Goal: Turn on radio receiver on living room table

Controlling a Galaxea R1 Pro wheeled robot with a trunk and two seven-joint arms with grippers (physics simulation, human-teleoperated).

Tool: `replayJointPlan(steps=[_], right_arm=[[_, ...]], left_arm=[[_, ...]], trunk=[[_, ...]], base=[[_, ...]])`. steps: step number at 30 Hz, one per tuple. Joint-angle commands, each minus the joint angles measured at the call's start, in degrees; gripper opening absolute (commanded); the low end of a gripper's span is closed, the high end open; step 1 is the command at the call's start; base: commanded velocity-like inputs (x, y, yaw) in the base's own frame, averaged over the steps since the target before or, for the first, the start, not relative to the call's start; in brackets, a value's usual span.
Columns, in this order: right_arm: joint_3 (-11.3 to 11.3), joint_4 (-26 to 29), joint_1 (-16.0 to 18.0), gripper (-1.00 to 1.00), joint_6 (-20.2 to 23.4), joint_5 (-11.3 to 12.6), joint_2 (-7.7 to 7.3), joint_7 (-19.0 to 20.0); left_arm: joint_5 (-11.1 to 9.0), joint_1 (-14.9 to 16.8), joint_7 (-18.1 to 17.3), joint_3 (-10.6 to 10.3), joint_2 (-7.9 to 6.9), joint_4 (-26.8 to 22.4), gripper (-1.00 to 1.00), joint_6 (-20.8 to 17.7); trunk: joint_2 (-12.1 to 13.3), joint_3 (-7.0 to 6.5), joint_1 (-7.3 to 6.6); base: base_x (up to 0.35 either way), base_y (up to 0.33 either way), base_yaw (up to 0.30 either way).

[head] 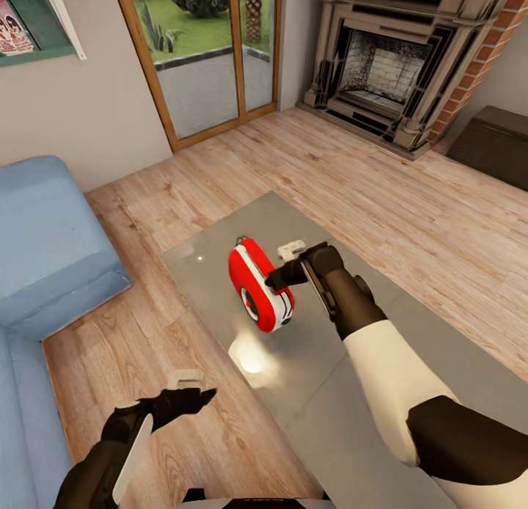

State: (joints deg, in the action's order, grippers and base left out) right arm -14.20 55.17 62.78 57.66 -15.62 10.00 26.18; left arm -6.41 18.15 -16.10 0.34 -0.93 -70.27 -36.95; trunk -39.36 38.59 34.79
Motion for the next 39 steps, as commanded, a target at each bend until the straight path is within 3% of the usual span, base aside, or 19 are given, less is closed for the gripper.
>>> replayJointPlan(steps=[1,4,7,12,14,16,17,26,32,39], right_arm=[[-0.41,0.02,-0.52,-1.00,-0.40,0.16,0.00,0.34],[-2.91,0.02,-2.65,-1.00,-1.64,0.06,-0.24,2.27],[-5.70,0.02,-4.34,-1.00,-3.22,0.09,-1.71,5.09],[-6.91,0.02,-5.62,-1.00,-5.17,0.02,-2.96,8.98],[-7.13,0.02,-6.74,-1.00,-5.83,-0.02,-4.14,9.90],[-7.19,0.02,-7.13,-1.00,-6.10,-0.02,-5.14,10.23],[-7.22,0.02,-7.27,-1.00,-6.26,-0.04,-5.62,10.39],[-7.95,0.23,-7.47,-1.00,-6.50,-0.14,-9.28,12.94],[-11.44,0.30,-8.72,-1.00,-6.77,-0.85,-9.48,12.45],[-11.80,0.29,-8.90,-1.00,-8.72,-0.31,-9.30,12.38]], left_arm=[[-0.61,0.00,-1.35,0.04,-0.16,-0.45,1.00,-0.47],[-2.20,0.01,-5.26,0.09,-0.46,-2.18,1.00,-2.26],[-2.78,-0.02,-8.87,0.10,-0.60,-3.49,1.00,-3.20],[-2.96,0.00,-15.75,0.98,-1.27,-4.00,1.00,-4.33],[-2.99,-0.01,-20.39,3.73,-2.04,-4.28,1.00,-4.73],[-2.95,0.00,-22.67,6.30,-2.34,-4.37,1.00,-4.92],[-2.85,-0.02,-23.48,7.81,-2.46,-4.40,-1.00,-4.99],[-2.65,-0.03,-24.31,9.56,-2.51,-4.35,-1.00,-5.13],[-2.87,-0.04,-24.33,9.47,-2.37,-4.35,-1.00,-5.15],[-2.97,-0.04,-24.14,9.42,-2.08,-4.43,-1.00,-6.81]], trunk=[[0.00,0.00,0.00],[0.00,0.00,0.00],[0.00,0.00,0.00],[0.00,0.00,0.00],[0.00,0.00,0.00],[0.00,0.00,0.00],[0.00,0.00,0.00],[0.00,0.00,0.00],[0.00,0.00,0.00],[0.00,0.00,0.00]], base=[[0.000,0.000,0.000],[0.000,0.000,0.000],[0.000,0.000,0.000],[0.000,0.000,0.000],[0.000,0.000,0.000],[0.000,0.000,0.000],[0.000,0.000,0.000],[0.000,0.000,0.000],[0.000,0.000,0.000],[0.000,0.000,0.000]])
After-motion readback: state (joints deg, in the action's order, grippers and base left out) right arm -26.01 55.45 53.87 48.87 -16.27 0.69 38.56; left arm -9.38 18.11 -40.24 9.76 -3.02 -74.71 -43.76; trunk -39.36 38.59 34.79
